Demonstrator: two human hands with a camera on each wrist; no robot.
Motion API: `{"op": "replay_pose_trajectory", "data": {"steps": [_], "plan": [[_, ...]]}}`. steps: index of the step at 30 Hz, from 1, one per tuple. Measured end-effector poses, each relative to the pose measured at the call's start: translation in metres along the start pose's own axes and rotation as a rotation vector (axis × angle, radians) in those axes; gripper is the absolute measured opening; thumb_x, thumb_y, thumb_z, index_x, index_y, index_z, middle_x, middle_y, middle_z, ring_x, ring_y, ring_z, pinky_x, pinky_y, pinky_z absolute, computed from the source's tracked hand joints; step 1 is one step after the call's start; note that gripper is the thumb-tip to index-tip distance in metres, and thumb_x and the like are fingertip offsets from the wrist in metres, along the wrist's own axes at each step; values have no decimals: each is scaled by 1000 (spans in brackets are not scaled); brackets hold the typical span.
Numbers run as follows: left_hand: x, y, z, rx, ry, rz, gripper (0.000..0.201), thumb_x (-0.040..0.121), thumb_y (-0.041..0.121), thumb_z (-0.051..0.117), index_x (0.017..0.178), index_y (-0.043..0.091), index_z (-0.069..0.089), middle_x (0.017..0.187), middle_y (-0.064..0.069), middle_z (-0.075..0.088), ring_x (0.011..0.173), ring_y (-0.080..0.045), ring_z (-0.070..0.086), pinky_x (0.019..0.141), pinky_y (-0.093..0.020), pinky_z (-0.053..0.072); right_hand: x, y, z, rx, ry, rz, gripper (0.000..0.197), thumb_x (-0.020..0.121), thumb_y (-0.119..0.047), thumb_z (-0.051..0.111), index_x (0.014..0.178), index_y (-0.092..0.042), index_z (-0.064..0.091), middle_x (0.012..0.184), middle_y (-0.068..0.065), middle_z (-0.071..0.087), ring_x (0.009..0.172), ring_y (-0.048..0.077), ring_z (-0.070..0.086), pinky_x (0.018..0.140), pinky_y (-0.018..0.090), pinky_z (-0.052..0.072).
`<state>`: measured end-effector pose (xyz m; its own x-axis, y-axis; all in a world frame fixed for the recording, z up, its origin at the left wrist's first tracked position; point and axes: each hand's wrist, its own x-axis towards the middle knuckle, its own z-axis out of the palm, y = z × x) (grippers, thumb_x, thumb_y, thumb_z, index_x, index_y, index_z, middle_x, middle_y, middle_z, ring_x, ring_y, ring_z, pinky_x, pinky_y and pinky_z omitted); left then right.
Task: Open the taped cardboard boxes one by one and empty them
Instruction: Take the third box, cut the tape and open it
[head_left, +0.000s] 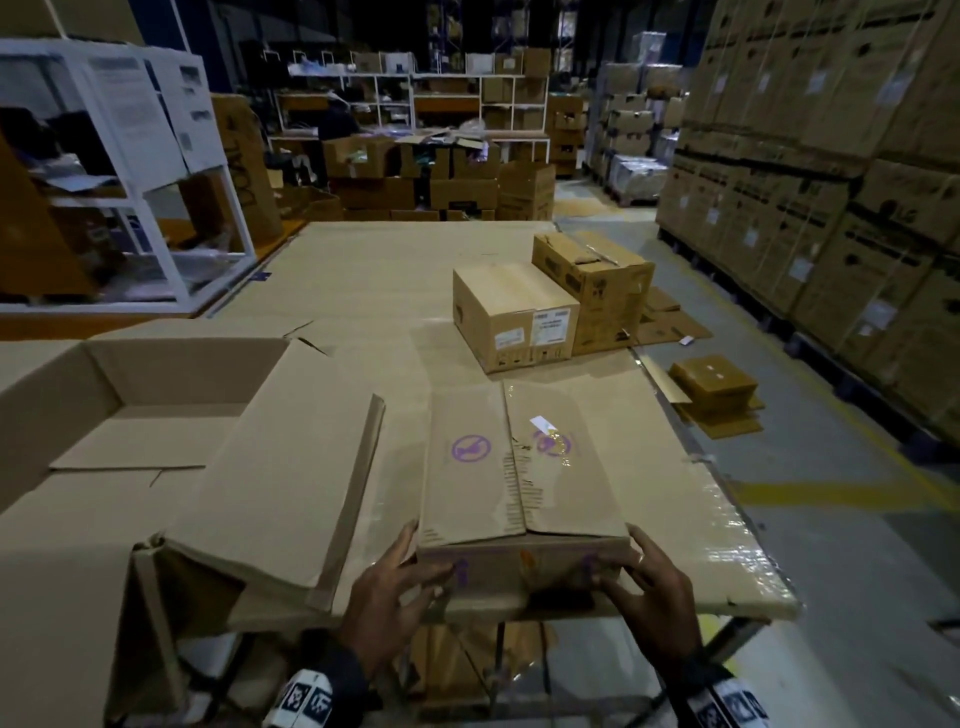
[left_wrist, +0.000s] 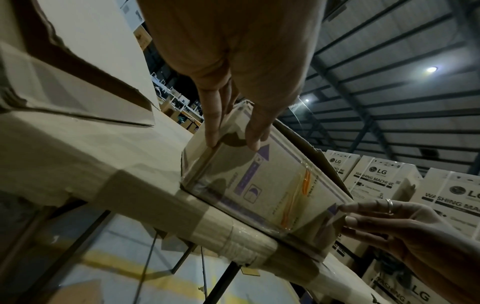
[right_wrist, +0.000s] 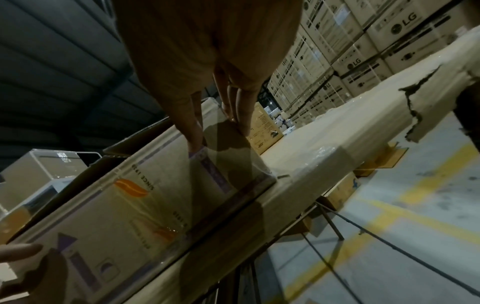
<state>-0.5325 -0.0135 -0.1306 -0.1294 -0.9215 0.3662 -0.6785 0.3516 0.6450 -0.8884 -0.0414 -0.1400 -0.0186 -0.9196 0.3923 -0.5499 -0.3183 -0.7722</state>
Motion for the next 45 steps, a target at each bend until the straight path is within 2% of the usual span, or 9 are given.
{"op": "replay_pose_trajectory", "data": {"steps": [4, 9, 16, 21, 26, 32, 35, 38, 45], "plan": [[2, 9, 0, -18, 79, -99, 27, 70, 21, 71, 85, 43, 77, 144, 6, 55, 116, 0, 62, 93, -6, 44, -1, -9, -5, -110, 15, -15, 40, 66, -13, 91, 101, -21, 75, 127, -15, 60, 116, 23, 64, 100, 19, 45], [29, 34, -12, 20, 168, -22, 20, 76, 13, 69, 85, 29, 77, 123, 14, 66, 110, -1, 64, 93, -19, 50, 14, -52, -7, -223, 35, -104, 29, 71, -22, 89, 96, -24, 74, 128, -2, 61, 110, 16, 62, 89, 34, 52], [119, 53, -13, 172, -178, 291, 27, 92, 32, 57, 107, 19, 76, 121, 1, 70, 107, -15, 66, 91, -26, 51, 37, -81, 33, -320, -60, -214, 25, 78, -36, 76, 101, -30, 70, 108, -14, 60, 96, 12, 59, 80, 32, 51], [161, 53, -7, 315, -463, 259, 27, 93, 22, 58, 117, 18, 70, 122, -1, 69, 112, -21, 60, 92, -29, 47, 47, -85, 47, -489, -102, -142, 38, 77, -51, 69, 110, -35, 68, 116, -14, 58, 99, 15, 59, 77, 32, 52], [174, 51, 0, 309, -530, 289, 25, 92, 28, 56, 110, 22, 70, 110, 1, 70, 102, -19, 62, 87, -27, 50, 53, -110, 25, -407, 41, -159, 20, 87, -41, 70, 103, -27, 68, 105, -13, 60, 86, 8, 60, 66, 23, 51], [218, 88, 10, 265, -516, 401, 32, 92, 17, 61, 123, 16, 66, 117, -8, 65, 108, -28, 60, 89, -41, 51, 76, -115, -13, -367, 314, -106, 27, 97, -17, 59, 124, -17, 64, 120, -1, 58, 96, 15, 62, 71, 35, 58], [247, 102, 27, 252, -556, 462, 43, 95, 19, 65, 137, 15, 58, 136, -8, 59, 126, -27, 52, 105, -41, 41, 85, -105, -32, -489, 335, 14, 43, 88, -1, 64, 130, -9, 61, 137, 9, 53, 116, 30, 58, 88, 45, 56], [280, 106, 49, 335, -665, 517, 52, 95, 16, 66, 144, 15, 51, 153, -6, 46, 144, -27, 37, 120, -51, 23, 90, -93, -39, -830, 209, 102, 66, 68, 4, 77, 132, -3, 59, 152, 22, 40, 142, 40, 36, 113, 56, 34], [328, 99, 103, 395, -844, 584, 51, 94, 12, 65, 143, 18, 54, 153, -3, 48, 142, -28, 41, 116, -49, 32, 94, -67, -15, -1053, -121, 344, 59, 77, -48, 70, 121, -9, 69, 144, 25, 50, 138, 38, 44, 106, 81, -4]]}}
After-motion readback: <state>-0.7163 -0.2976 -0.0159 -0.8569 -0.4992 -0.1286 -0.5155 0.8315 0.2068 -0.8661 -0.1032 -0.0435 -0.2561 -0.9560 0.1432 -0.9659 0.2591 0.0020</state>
